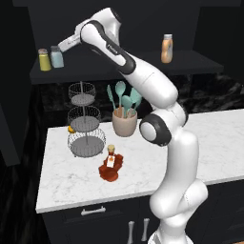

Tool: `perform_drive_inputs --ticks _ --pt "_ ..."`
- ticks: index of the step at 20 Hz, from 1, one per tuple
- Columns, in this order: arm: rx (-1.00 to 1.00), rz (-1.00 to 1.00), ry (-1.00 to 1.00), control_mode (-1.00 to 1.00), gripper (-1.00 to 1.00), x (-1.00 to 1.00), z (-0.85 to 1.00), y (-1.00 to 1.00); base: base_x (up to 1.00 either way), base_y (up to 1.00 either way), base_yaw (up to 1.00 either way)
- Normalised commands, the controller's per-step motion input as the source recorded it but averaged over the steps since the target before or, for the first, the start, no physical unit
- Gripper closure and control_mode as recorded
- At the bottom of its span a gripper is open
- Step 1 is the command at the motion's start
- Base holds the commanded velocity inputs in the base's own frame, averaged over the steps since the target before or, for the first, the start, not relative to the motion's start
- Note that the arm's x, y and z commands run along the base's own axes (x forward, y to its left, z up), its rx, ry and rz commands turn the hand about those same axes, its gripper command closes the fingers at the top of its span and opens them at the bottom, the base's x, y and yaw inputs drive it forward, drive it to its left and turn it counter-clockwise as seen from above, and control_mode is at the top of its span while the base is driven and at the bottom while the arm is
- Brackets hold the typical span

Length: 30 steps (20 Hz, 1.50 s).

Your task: Put the shaker and condiment bottle from the counter next to their counterparts in the cabinet.

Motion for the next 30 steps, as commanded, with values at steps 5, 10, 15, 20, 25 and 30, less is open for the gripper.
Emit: perform_drive_inputs --ticks 5,10,15,20,25,30 --pt "0.03 0.00 -0.07 -1.00 -1.00 -0.88 0.00 -0.46 0.00 0.00 0.00" --pt "0.01 0.02 -0.05 -1.00 -1.00 -0.99 -0.01 -0.43 0.00 0.00 0.00" --pt "0.15 0.15 -0.04 -1.00 -1.00 -0.94 -0.24 -0.25 0.00 0.00 0.00" --pt "0.33 0.27 -0.01 -1.00 -1.00 -0.85 -0.46 -0.25 0.00 0.00 0.00" --pt "0.32 0.31 -0.03 -1.00 -1.00 -0.91 -0.54 -0.41 0.00 0.00 0.00" --pt "0.13 0.35 -0.06 -1.00 -1.00 -0.66 -0.50 -0.32 0.00 0.00 0.00"
